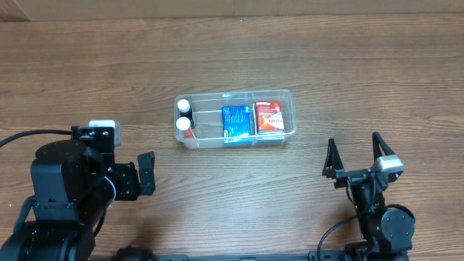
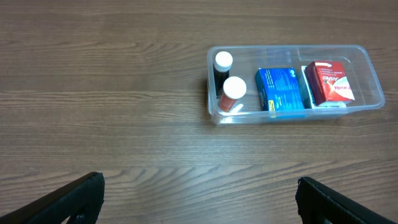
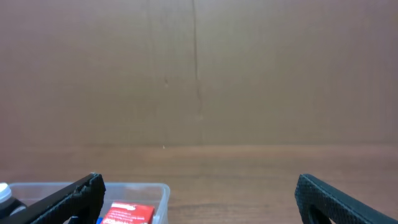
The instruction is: Pack container
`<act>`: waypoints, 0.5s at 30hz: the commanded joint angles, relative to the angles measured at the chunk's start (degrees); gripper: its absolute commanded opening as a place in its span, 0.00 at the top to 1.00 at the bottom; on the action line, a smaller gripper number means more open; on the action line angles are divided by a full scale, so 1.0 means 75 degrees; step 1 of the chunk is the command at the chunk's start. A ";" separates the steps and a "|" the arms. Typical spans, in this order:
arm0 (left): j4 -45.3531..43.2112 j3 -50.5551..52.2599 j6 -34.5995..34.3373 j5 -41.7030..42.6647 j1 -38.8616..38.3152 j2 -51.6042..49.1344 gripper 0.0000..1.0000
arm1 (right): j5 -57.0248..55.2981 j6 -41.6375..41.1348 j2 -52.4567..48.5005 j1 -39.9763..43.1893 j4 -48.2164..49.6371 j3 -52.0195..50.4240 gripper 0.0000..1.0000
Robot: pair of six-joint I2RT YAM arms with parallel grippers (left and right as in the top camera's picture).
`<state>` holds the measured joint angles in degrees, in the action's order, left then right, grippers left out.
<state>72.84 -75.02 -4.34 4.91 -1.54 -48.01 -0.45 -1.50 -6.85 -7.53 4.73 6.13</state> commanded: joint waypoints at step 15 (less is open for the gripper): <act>0.0006 0.0044 -0.0131 -0.0073 -0.0050 0.0052 0.00 | 0.0877 0.0315 0.0892 0.0522 -0.1218 -0.0755 0.00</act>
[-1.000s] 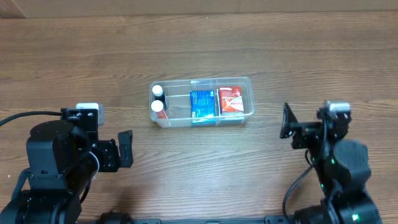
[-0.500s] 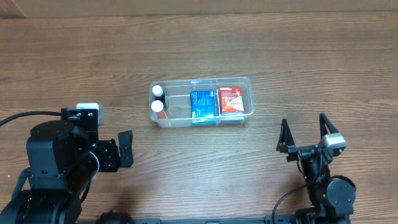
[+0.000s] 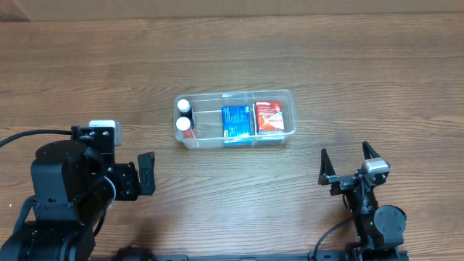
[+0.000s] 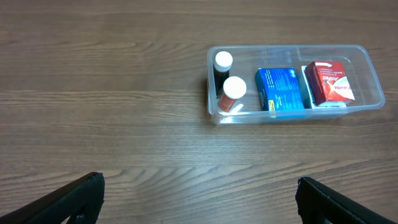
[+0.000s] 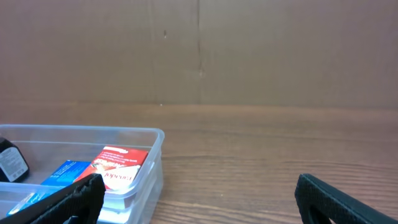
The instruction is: Pack container
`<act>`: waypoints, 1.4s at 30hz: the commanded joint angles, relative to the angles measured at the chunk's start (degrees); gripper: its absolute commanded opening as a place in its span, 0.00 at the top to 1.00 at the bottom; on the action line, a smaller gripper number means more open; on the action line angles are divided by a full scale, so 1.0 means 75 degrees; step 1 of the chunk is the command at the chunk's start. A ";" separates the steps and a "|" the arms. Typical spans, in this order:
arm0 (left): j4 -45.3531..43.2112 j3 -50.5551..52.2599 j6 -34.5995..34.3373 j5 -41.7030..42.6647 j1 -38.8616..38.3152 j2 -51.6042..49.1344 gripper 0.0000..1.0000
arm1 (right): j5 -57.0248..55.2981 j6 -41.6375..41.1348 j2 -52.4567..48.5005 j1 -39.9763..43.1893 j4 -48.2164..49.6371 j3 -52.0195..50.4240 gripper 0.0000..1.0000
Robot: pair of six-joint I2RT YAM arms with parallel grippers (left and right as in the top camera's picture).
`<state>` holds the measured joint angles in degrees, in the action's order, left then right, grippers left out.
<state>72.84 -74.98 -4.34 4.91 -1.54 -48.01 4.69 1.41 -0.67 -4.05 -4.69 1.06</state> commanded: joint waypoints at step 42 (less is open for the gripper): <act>0.0125 0.0769 -0.0102 -0.0230 -0.0041 0.1099 0.00 | 0.0192 -0.0073 0.0067 0.0058 0.0041 -0.0079 0.00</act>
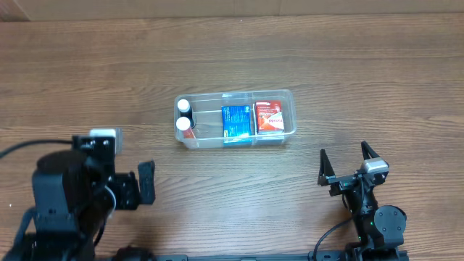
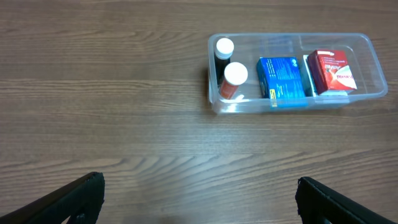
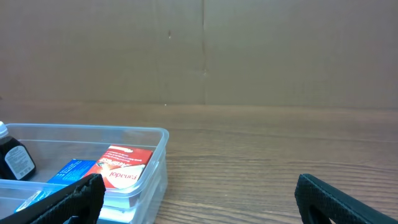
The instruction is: Pack container
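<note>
A clear plastic container (image 1: 288, 96) sits mid-table holding two white-capped bottles (image 1: 184, 124), a blue box (image 1: 235, 120) and a red box (image 1: 267, 117). The same container (image 2: 373, 56) shows in the left wrist view with bottles (image 2: 234, 74), blue box (image 2: 282, 76) and red box (image 2: 332, 70). My left gripper (image 2: 199, 199) hovers open at the front left, well short of the container. My right gripper (image 3: 199, 196) sits low and open at the front right, with the container (image 3: 163, 155) and red box (image 3: 124, 167) ahead on its left.
Wooden tabletop (image 1: 362, 58) all round. A brown cardboard wall (image 3: 199, 50) stands behind the table's far edge in the right wrist view.
My left arm has pulled back slightly toward the front edge, so the container sits a little higher in its view. The right gripper is nearly where it was. Both stay open.
The right gripper first stood higher with only the container's corner in its view, then dropped lower and back at the front right and has stayed there. The left arm held still, then shifted back slightly. The container's contents have not changed.
</note>
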`<act>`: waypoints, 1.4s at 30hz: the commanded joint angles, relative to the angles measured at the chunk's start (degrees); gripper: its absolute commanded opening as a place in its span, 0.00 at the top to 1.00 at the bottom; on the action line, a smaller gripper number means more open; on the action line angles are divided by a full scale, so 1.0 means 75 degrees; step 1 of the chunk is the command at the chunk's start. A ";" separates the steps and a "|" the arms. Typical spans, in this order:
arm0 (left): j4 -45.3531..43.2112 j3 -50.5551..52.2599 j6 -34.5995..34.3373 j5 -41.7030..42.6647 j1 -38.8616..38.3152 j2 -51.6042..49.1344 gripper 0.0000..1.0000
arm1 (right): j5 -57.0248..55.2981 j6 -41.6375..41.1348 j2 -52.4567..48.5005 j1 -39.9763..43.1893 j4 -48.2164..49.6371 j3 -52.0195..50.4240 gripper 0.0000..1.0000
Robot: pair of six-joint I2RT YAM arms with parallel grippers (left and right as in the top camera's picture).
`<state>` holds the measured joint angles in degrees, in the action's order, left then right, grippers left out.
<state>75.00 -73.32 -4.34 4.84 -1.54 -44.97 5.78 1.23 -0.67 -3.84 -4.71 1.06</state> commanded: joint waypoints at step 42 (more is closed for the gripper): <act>-0.9422 0.9739 0.1664 -0.0449 -0.0041 0.5963 0.00 | 0.0047 -0.0050 0.0067 0.0029 0.0044 -0.0079 0.00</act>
